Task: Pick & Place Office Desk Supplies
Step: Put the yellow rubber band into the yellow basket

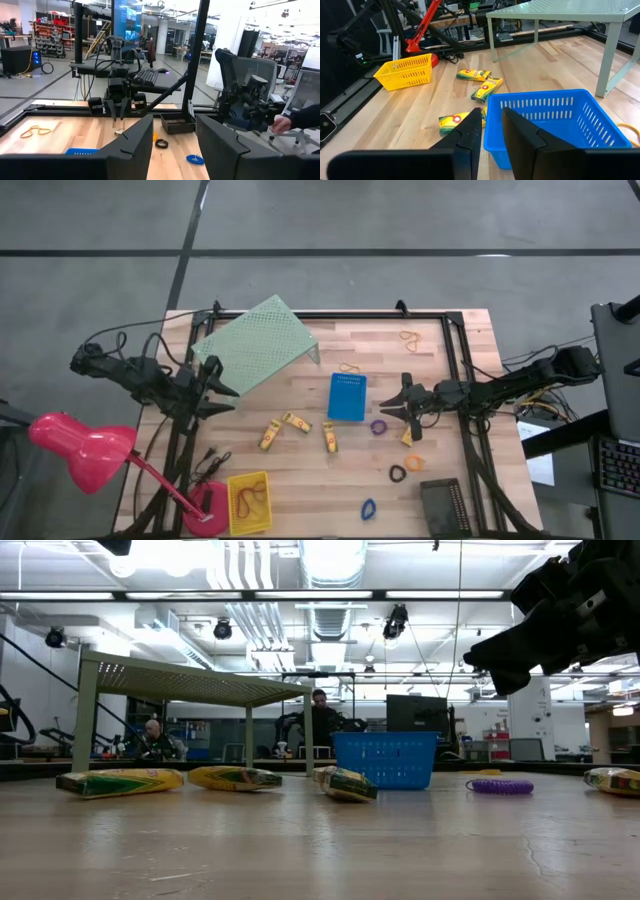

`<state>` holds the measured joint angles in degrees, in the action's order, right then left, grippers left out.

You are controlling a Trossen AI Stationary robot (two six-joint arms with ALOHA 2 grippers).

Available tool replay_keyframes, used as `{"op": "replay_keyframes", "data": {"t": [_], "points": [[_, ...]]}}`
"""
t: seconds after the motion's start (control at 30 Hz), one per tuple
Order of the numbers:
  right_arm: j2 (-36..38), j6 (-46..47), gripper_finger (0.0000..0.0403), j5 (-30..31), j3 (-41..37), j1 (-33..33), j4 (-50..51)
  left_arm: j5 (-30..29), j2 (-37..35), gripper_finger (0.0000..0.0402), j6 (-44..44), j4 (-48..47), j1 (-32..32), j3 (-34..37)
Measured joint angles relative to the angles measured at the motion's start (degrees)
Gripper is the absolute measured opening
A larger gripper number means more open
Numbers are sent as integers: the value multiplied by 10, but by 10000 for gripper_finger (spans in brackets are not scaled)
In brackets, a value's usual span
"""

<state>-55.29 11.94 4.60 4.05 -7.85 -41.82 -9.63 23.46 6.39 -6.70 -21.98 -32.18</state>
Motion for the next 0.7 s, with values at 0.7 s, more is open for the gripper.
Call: {"op": "replay_keyframes", "data": {"t": [0.7], "points": [[0,-32,80,0,0,0,-1,-2,0,154,-21,-71,0,0]]}}
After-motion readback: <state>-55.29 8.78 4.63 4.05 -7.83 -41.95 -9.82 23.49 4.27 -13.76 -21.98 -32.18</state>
